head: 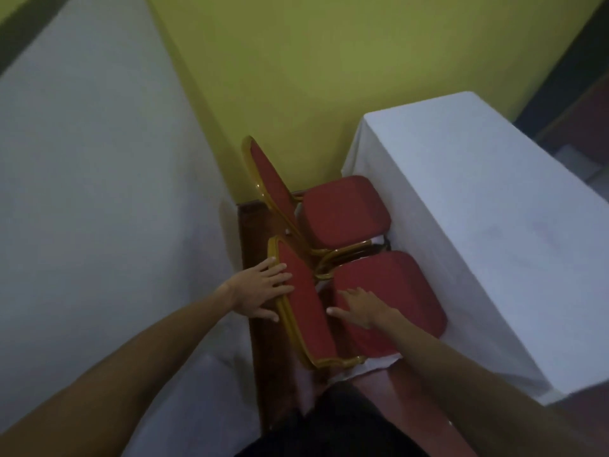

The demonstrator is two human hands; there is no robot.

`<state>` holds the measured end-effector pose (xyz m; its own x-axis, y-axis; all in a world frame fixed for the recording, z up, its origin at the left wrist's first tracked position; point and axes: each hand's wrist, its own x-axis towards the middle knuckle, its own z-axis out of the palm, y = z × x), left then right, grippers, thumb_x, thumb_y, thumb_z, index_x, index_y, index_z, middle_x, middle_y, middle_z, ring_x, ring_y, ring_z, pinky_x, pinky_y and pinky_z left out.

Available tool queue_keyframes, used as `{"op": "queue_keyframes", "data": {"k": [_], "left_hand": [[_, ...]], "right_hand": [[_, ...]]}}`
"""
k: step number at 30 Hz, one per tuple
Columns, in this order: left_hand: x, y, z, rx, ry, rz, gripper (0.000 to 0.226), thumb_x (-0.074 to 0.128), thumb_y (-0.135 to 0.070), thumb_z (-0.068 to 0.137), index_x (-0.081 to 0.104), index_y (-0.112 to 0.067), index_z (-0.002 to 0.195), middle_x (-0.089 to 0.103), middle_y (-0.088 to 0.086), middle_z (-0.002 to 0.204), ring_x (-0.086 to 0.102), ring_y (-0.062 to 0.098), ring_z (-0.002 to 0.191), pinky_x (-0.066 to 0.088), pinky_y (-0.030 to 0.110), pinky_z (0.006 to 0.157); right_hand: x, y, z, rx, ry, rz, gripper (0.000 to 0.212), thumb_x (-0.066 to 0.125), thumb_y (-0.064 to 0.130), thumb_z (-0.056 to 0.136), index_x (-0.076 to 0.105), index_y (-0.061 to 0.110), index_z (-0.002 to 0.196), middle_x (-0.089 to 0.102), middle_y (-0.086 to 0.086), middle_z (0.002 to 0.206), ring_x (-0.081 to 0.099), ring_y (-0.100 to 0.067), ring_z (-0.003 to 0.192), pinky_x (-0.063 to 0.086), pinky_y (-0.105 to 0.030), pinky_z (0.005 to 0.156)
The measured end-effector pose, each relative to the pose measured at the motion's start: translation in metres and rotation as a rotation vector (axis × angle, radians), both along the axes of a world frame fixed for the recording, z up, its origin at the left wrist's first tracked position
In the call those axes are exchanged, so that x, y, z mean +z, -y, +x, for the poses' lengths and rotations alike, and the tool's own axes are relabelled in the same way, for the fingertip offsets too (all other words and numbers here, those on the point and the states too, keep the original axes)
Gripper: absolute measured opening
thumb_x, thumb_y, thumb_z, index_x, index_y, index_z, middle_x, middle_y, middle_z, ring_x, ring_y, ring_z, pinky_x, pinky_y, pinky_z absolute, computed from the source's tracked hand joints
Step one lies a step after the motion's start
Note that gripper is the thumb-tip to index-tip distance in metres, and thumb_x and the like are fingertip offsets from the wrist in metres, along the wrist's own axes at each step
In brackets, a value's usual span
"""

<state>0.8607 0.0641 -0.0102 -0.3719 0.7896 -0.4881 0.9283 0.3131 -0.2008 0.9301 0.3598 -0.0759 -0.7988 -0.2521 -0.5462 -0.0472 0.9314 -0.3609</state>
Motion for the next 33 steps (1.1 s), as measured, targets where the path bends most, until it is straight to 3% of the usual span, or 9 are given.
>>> {"op": "queue_keyframes", "data": {"k": [4, 7, 12, 16, 21, 27, 31, 33], "left_hand": [[-0.006, 0.012, -0.043, -0.028, 0.0, 0.014, 0.091, 0.012, -0.081, 0.088, 0.005, -0.023, 0.158, 0.012, 0.013, 0.164, 0.004, 0.033, 0.15, 0.001, 0.053, 0.121], [-0.012, 0.016, -0.069, -0.057, 0.026, 0.016, 0.09, 0.015, -0.081, 0.089, 0.0, -0.024, 0.158, 0.007, 0.013, 0.164, 0.002, 0.032, 0.151, -0.001, 0.051, 0.121], [-0.023, 0.024, -0.101, -0.067, 0.051, 0.072, 0.098, 0.014, -0.087, 0.085, 0.001, -0.023, 0.158, 0.009, 0.012, 0.164, 0.002, 0.031, 0.151, -0.007, 0.055, 0.119], [-0.029, 0.03, -0.138, -0.073, 0.092, 0.077, 0.099, 0.016, -0.088, 0.084, 0.0, -0.023, 0.158, 0.007, 0.012, 0.164, 0.0, 0.03, 0.151, -0.01, 0.053, 0.118], [-0.036, 0.036, -0.222, -0.115, 0.089, 0.036, 0.098, 0.016, -0.086, 0.086, 0.002, -0.021, 0.158, 0.006, 0.012, 0.164, -0.002, 0.029, 0.151, -0.015, 0.05, 0.118], [-0.04, 0.027, -0.356, -0.271, 0.036, -0.038, 0.101, 0.005, -0.085, 0.085, 0.005, -0.015, 0.158, 0.007, 0.015, 0.163, 0.001, 0.031, 0.151, -0.006, 0.051, 0.12], [-0.047, 0.029, -0.416, -0.364, 0.09, -0.061, 0.095, 0.013, -0.081, 0.09, 0.011, -0.014, 0.157, 0.014, 0.014, 0.163, 0.01, 0.031, 0.15, 0.004, 0.046, 0.121], [-0.05, 0.032, -0.43, -0.4, 0.133, -0.009, 0.093, 0.017, -0.08, 0.091, 0.017, -0.013, 0.156, 0.023, 0.013, 0.161, 0.017, 0.031, 0.149, 0.011, 0.044, 0.12]], "right_hand": [[-0.001, 0.013, -0.012, -0.059, 0.004, 0.075, 0.108, 0.01, 0.092, 0.075, 0.038, 0.017, 0.148, 0.045, -0.013, 0.148, 0.041, -0.036, 0.134, 0.031, -0.056, 0.11], [-0.009, 0.016, -0.033, -0.108, -0.022, 0.058, 0.116, 0.0, 0.097, 0.068, 0.042, 0.02, 0.144, 0.048, -0.012, 0.146, 0.044, -0.036, 0.132, 0.033, -0.056, 0.109], [0.002, 0.025, -0.058, -0.117, -0.021, 0.051, 0.08, 0.022, 0.081, 0.089, 0.044, 0.023, 0.14, 0.05, -0.011, 0.142, 0.045, -0.037, 0.13, 0.033, -0.055, 0.108], [0.003, 0.026, -0.081, -0.199, -0.022, 0.029, 0.102, 0.007, 0.091, 0.076, 0.045, 0.02, 0.14, 0.052, -0.013, 0.14, 0.047, -0.036, 0.127, 0.035, -0.053, 0.107], [-0.007, 0.039, -0.111, -0.34, -0.036, -0.014, 0.107, 0.0, 0.092, 0.073, 0.039, 0.025, 0.147, 0.047, -0.012, 0.145, 0.041, -0.037, 0.134, 0.031, -0.054, 0.11], [-0.028, 0.084, -0.177, -0.5, -0.001, -0.033, 0.098, 0.002, 0.09, 0.078, 0.04, 0.027, 0.143, 0.047, -0.007, 0.145, 0.041, -0.034, 0.133, 0.031, -0.056, 0.109], [-0.024, 0.12, -0.235, -0.609, 0.062, -0.058, 0.087, 0.017, 0.079, 0.09, 0.03, 0.02, 0.153, 0.035, -0.01, 0.155, 0.03, -0.035, 0.142, 0.024, -0.055, 0.113], [-0.018, 0.132, -0.255, -0.658, 0.073, -0.075, 0.093, 0.014, 0.082, 0.087, 0.03, 0.019, 0.153, 0.035, -0.009, 0.156, 0.03, -0.034, 0.142, 0.024, -0.055, 0.113]]}}
